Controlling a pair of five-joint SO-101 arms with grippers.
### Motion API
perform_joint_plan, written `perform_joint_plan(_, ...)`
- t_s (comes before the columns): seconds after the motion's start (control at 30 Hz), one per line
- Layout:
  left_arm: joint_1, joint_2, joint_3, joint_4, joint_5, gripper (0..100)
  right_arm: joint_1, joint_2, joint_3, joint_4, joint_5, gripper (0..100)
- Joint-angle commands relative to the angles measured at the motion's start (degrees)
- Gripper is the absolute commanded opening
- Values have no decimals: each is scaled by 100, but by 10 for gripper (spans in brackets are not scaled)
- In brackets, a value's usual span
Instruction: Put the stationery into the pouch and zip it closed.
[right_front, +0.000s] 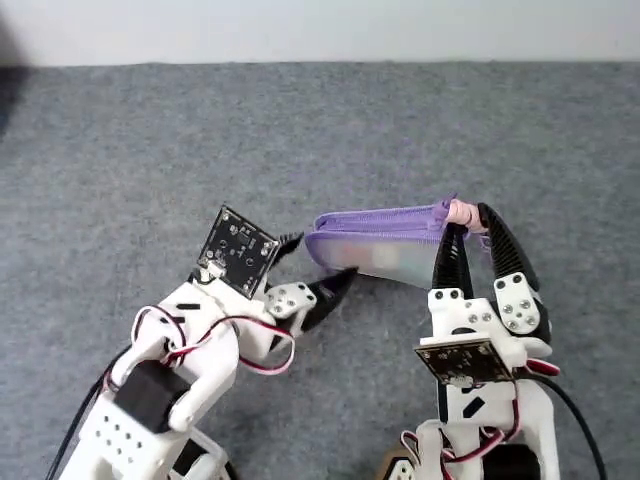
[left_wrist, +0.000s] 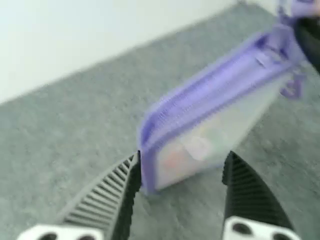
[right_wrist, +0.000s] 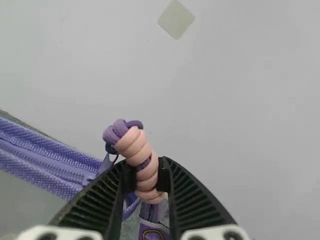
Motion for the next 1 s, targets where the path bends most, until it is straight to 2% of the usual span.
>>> perform_joint_plan(0.0,-334,0,426,-1029,-448,261,31,-66,-26,13,9,7)
perform_joint_plan(0.07,-484,0,637,-1389,-527,261,31,-57,-26,13,9,7)
perform_joint_plan(0.17,-519,0,708,-1503,-492,261,31,-57,-9,13,18,7)
perform_joint_plan(0.43,158,9,708,-1503,-484,261,-444,-75,53,13,53,7)
perform_joint_plan(0.77,264,536,629,-1574,-484,261,-462,-75,26,13,53,7)
perform_joint_plan(0.97,703,563,532,-1565,-484,257,-462,-75,35,-13,167,7)
